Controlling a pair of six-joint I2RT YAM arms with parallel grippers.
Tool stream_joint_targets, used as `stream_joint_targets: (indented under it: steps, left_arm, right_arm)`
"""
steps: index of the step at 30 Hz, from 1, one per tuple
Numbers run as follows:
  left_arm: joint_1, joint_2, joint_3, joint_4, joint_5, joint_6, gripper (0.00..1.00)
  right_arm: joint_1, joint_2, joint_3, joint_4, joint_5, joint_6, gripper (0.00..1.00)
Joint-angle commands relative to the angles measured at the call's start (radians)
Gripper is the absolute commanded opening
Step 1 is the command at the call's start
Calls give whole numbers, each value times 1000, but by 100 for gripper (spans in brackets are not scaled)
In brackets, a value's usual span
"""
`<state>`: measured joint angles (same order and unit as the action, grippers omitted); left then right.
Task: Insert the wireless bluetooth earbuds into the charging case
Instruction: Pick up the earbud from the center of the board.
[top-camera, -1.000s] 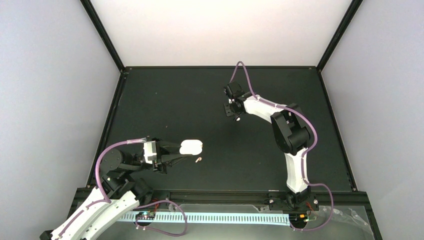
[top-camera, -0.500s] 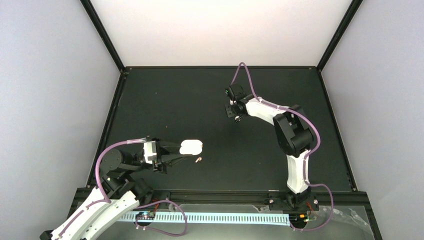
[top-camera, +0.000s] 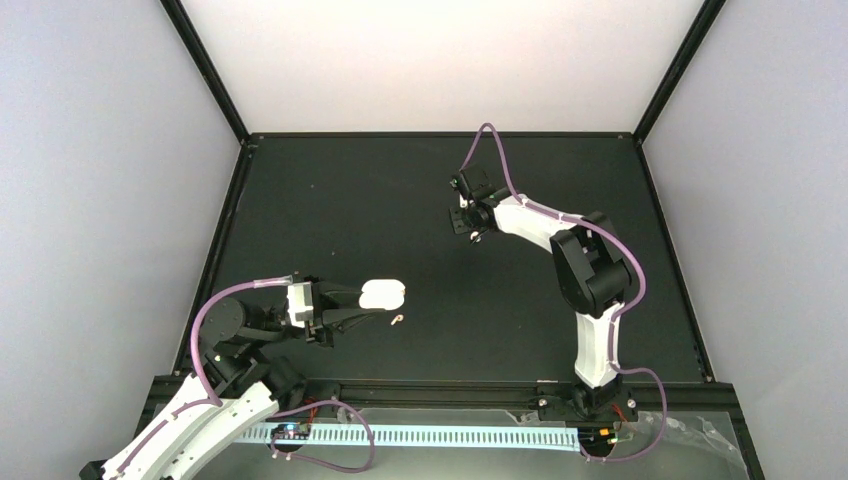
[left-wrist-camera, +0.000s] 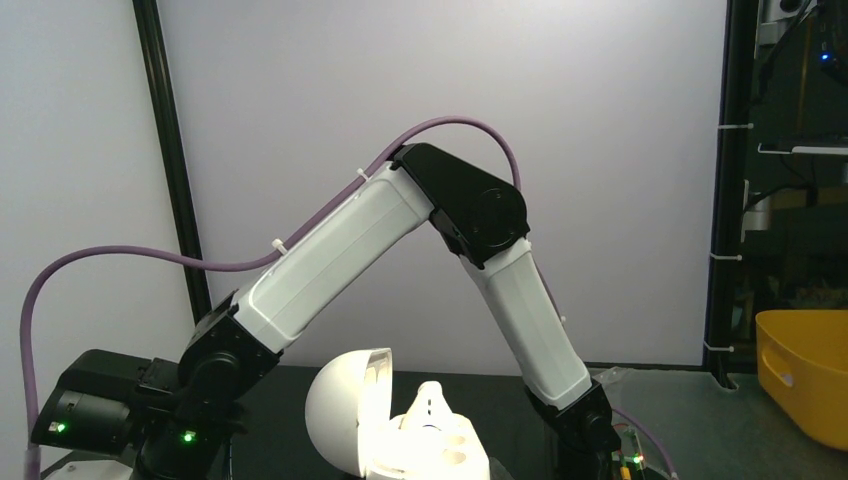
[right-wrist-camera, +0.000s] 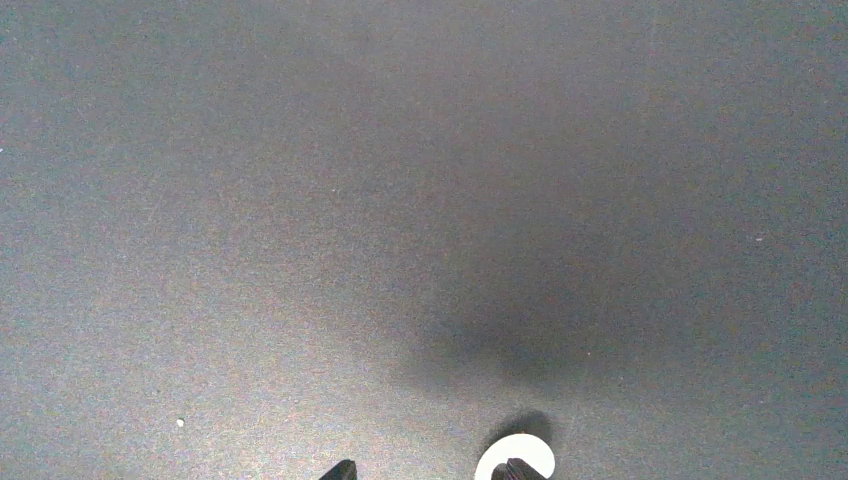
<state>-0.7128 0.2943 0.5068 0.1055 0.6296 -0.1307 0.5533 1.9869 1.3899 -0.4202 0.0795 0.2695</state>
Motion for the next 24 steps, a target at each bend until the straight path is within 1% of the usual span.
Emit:
stream_joint_targets:
  steps: [1,18,24]
  left_arm:
    - [7,3,13,26,11,2,2]
    - [8,2,13,25,11,2,2]
    - [7,1,13,26,11,2,1]
  right_arm:
    - [-1,25,14,-14,-4,14,38]
    - [-1,48,9,-49,87,20,35]
    - [-1,46,3,-54,116,18,33]
